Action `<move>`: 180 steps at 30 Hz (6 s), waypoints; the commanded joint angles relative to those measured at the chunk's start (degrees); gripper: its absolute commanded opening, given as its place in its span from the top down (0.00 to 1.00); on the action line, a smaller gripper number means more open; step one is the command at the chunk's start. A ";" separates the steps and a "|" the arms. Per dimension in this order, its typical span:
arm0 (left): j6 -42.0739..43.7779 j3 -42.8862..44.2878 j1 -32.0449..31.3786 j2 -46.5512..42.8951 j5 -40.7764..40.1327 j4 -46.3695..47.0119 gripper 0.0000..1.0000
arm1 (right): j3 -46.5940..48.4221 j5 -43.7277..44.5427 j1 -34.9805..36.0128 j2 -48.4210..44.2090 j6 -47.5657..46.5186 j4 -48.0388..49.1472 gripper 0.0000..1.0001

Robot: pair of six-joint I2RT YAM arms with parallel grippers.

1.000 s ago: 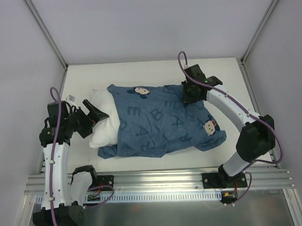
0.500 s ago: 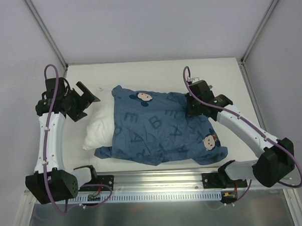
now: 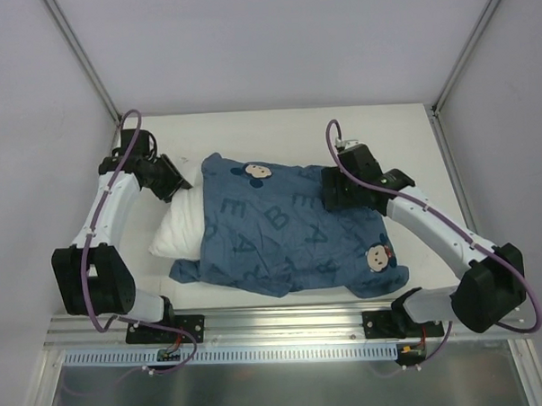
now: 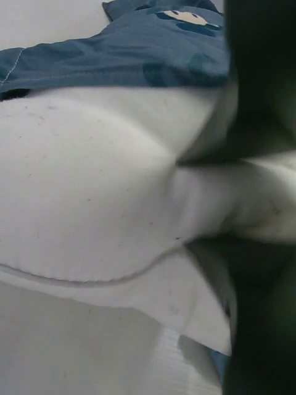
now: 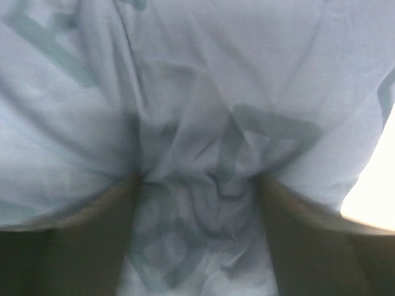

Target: Remove the pillowcase from the pillow

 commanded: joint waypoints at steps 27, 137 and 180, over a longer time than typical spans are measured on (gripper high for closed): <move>3.99 -3.99 -4.66 -6.70 0.60 4.01 1.00 | 13.15 -26.05 -34.08 26.69 20.60 5.97 0.42; -2.87 11.74 -4.74 19.15 -1.16 1.20 0.72 | 9.37 -11.99 -22.83 -2.58 0.21 -10.55 0.02; 7.51 1.89 5.36 -17.42 8.78 5.59 1.00 | 18.77 -22.71 -49.63 2.98 18.05 -2.20 0.99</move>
